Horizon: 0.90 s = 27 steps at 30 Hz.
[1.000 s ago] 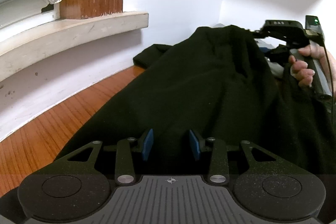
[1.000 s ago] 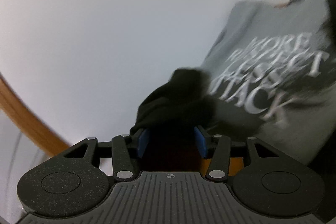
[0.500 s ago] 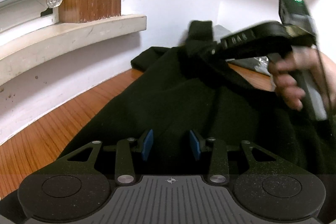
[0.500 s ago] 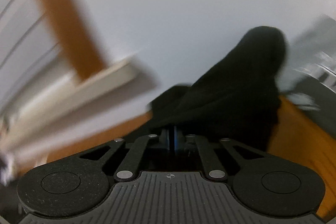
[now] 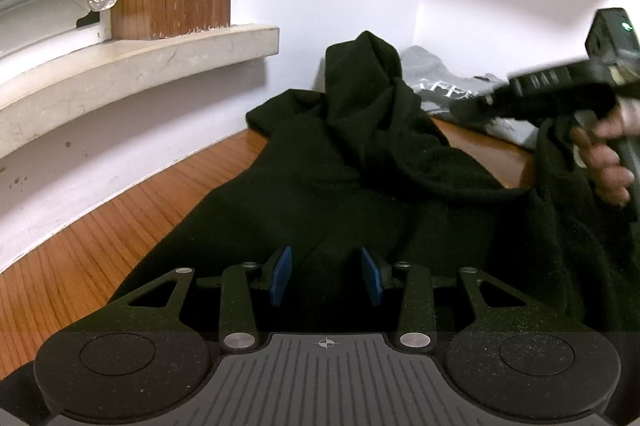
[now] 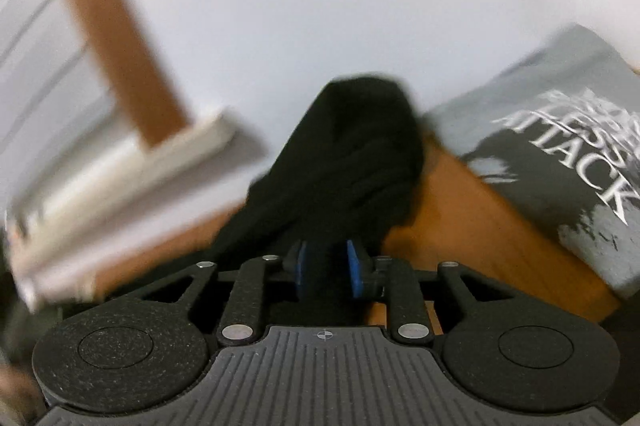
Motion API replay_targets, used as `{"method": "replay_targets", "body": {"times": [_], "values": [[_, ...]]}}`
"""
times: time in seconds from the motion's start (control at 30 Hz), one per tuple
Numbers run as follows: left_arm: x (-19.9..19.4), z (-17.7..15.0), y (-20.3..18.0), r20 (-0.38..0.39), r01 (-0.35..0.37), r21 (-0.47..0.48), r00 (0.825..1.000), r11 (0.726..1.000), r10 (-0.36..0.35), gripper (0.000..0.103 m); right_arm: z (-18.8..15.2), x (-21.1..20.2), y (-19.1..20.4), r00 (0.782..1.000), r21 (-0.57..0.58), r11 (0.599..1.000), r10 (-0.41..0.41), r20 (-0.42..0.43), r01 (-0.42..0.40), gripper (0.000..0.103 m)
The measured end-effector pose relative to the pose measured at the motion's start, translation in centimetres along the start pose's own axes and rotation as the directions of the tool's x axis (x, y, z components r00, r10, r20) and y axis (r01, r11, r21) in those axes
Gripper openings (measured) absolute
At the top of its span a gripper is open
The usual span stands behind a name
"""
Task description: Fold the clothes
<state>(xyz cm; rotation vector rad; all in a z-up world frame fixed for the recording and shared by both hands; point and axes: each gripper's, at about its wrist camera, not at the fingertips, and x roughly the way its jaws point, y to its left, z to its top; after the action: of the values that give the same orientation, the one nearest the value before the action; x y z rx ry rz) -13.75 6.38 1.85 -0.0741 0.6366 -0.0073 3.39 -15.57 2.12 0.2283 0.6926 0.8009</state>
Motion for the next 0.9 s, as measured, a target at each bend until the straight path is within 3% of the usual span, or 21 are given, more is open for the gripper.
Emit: {"method": "replay_targets", "body": {"times": [0.2, 0.3, 0.43, 0.5, 0.57, 0.67, 0.8, 0.87, 0.9], "values": [[0.1, 0.1, 0.1, -0.001, 0.001, -0.001, 1.0, 1.0, -0.001, 0.042, 1.1, 4.0, -1.4, 0.999, 0.244, 0.969, 0.034, 0.035, -0.042, 0.046], [0.1, 0.1, 0.0, -0.001, 0.003, -0.003, 1.0, 1.0, -0.003, 0.042, 1.4, 5.3, -0.8, 0.998, 0.27, 0.961, 0.041, 0.047, -0.052, 0.055], [0.1, 0.1, 0.1, -0.003, 0.006, -0.007, 1.0, 1.0, -0.006, 0.042, 2.1, 7.4, 0.1, 0.999, 0.249, 0.968, -0.037, 0.008, 0.034, 0.06], [0.1, 0.1, 0.1, -0.003, 0.006, -0.007, 1.0, 1.0, -0.006, 0.042, 2.3, 8.3, -0.1, 0.998, 0.246, 0.967, -0.067, 0.003, 0.064, 0.053], [0.1, 0.1, 0.1, -0.003, 0.006, -0.007, 1.0, 1.0, -0.006, 0.042, 2.2, 8.5, -0.8, 0.995, 0.258, 0.962, -0.093, 0.016, 0.086, 0.026], [0.1, 0.0, 0.0, -0.004, 0.007, -0.007, 1.0, 1.0, -0.007, 0.042, 2.9, 6.8, -1.1, 0.986, 0.247, 0.966, -0.11, 0.129, 0.076, 0.011], [0.0, 0.0, 0.1, -0.003, 0.008, -0.006, 1.0, 1.0, -0.008, 0.042, 4.8, 2.7, -0.2, 0.934, 0.155, 0.986, -0.104, 0.342, 0.053, 0.009], [0.0, -0.1, 0.1, -0.003, 0.008, -0.006, 1.0, 1.0, -0.008, 0.042, 5.8, -0.7, 1.4, 0.868, 0.007, 0.998, -0.06, 0.493, 0.065, 0.009], [0.0, -0.1, 0.1, -0.003, 0.009, -0.005, 1.0, 1.0, -0.009, 0.043, 5.8, -1.9, 2.4, 0.843, -0.103, 0.988, -0.039, 0.537, 0.111, 0.009]]}}
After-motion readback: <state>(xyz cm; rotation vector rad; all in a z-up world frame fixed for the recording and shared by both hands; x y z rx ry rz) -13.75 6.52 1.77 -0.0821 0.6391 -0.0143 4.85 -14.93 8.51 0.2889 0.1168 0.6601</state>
